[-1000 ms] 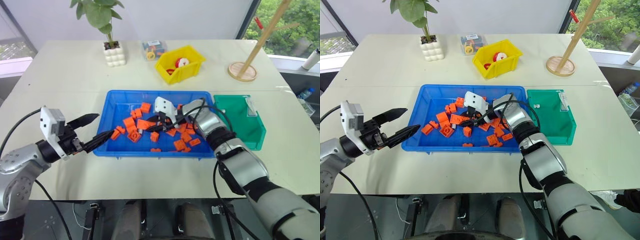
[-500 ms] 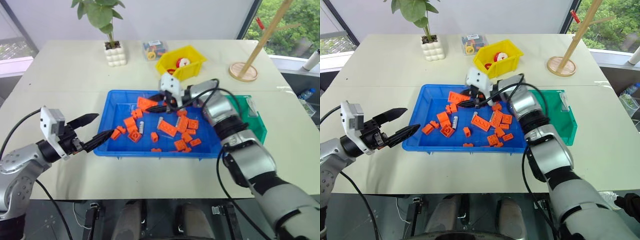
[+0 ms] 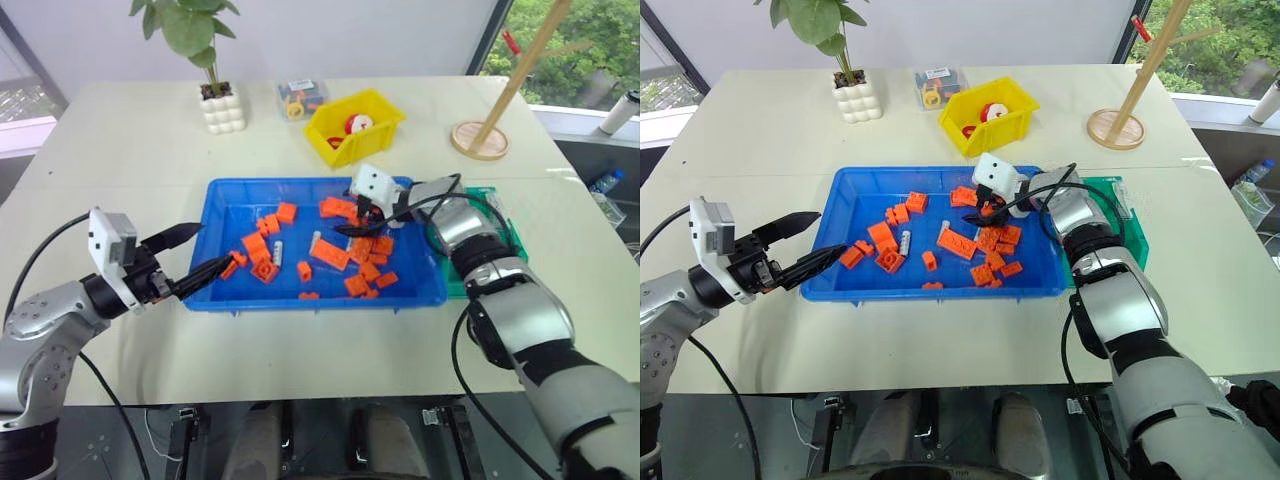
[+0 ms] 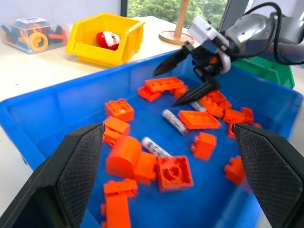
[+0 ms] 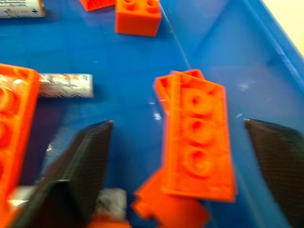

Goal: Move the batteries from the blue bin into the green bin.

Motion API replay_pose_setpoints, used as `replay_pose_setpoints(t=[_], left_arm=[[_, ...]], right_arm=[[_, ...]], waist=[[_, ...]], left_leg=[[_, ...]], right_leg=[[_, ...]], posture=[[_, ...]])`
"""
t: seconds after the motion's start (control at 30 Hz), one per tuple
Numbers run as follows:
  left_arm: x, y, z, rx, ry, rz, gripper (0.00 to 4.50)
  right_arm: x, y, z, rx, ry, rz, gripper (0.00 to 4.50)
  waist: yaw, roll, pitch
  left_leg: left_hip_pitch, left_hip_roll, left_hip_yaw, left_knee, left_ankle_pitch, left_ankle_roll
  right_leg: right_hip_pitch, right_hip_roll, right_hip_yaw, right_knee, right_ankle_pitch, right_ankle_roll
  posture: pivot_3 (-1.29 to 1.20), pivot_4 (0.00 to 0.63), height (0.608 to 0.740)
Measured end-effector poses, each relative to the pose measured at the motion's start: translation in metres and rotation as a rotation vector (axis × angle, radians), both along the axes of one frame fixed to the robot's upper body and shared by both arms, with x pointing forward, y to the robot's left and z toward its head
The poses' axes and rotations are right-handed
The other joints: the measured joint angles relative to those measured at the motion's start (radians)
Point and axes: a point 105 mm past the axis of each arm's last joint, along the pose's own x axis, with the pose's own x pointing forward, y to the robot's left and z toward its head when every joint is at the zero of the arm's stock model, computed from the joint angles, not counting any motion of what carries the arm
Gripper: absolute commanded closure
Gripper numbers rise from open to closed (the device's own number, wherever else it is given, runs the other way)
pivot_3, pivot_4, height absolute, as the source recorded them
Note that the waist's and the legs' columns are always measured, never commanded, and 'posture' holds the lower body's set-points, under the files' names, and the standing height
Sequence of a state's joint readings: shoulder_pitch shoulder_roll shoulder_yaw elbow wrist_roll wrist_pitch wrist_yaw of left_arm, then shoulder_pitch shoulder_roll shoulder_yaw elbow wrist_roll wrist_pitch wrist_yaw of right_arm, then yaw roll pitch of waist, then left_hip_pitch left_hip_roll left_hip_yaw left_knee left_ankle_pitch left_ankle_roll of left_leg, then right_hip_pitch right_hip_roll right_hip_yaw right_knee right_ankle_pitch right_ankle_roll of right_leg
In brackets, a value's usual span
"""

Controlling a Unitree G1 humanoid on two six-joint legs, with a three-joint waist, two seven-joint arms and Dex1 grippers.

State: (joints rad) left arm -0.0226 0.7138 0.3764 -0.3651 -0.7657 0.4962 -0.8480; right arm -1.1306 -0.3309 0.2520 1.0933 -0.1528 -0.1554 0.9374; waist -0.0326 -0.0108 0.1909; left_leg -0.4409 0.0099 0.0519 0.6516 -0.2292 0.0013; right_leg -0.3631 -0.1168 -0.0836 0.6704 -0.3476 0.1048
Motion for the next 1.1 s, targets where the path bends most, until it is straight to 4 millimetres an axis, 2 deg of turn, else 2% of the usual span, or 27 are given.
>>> replay_pose_setpoints(t=[0.13,0.3,0.4,0.47,0.6,0.73,0.83,1.0,1.1], left_arm=[[-0.001,0.001,-0.003,0.000,0.011,0.005,0.00],[-0.002,0.002,-0.003,-0.001,0.017,0.004,0.00],[-0.002,0.002,-0.003,0.002,0.018,0.003,0.00],[-0.002,0.002,-0.003,0.004,0.021,0.004,0.00],[-0.003,0.001,-0.003,0.010,0.026,0.000,0.00],[-0.006,0.003,0.006,0.016,0.002,0.002,0.00],[-0.007,0.005,0.009,0.026,-0.004,0.007,0.00],[-0.011,0.010,0.009,0.026,0.007,0.020,0.00],[-0.015,0.011,0.008,0.047,0.026,0.017,0.00]], right_arm=[[-0.002,0.014,0.023,0.113,0.018,0.041,0.02],[-0.022,0.047,0.060,0.243,0.041,0.206,0.02],[-0.035,0.062,0.071,0.270,0.032,0.284,0.02],[-0.043,0.067,0.064,0.281,0.055,0.311,0.02],[-0.054,0.073,0.033,0.262,0.137,0.334,0.02],[-0.062,0.080,0.013,0.237,0.178,0.353,0.02],[-0.065,0.089,0.004,0.214,0.174,0.376,0.02],[-0.065,0.093,-0.014,0.162,0.189,0.379,0.02],[-0.065,0.098,-0.018,0.128,0.192,0.393,0.02]], waist=[[-0.005,0.000,0.000],[-0.009,0.000,0.000],[-0.006,0.000,0.000],[-0.003,0.000,0.000],[-0.003,0.000,0.000],[-0.009,0.000,0.000],[-0.010,0.000,0.000],[-0.009,0.000,0.000],[-0.011,0.000,0.000]], left_leg=[[0.000,0.000,-0.001,0.000,0.000,0.000],[0.000,0.000,-0.001,-0.001,0.000,0.000],[0.000,0.000,-0.002,-0.001,0.000,0.000],[0.000,0.000,-0.002,-0.001,0.000,0.000],[0.000,0.000,-0.001,-0.001,0.000,0.000],[0.000,0.000,-0.002,-0.001,0.000,0.000],[0.000,0.000,-0.002,-0.002,0.000,0.000],[0.000,0.000,-0.002,-0.001,0.000,0.000],[0.000,0.000,-0.002,-0.001,0.000,0.000]], right_leg=[[0.000,0.000,0.000,0.000,0.000,0.000],[0.000,0.000,0.000,0.000,0.000,0.000],[0.000,0.000,0.000,0.000,0.000,0.000],[0.001,0.000,0.000,0.000,0.000,0.000],[0.000,0.000,0.000,0.000,0.000,0.000],[0.000,0.000,0.000,0.000,0.000,0.000],[0.000,0.001,0.000,0.000,0.000,0.000],[0.000,0.001,0.000,0.000,0.000,0.000],[0.000,0.001,0.000,0.000,0.000,0.000]], posture=[[0.00,0.150,0.739],[0.00,0.150,0.739],[0.00,0.150,0.739],[0.00,0.150,0.739],[0.00,0.150,0.739],[0.00,0.150,0.739],[0.00,0.150,0.739],[0.00,0.150,0.739],[0.00,0.150,0.739]])
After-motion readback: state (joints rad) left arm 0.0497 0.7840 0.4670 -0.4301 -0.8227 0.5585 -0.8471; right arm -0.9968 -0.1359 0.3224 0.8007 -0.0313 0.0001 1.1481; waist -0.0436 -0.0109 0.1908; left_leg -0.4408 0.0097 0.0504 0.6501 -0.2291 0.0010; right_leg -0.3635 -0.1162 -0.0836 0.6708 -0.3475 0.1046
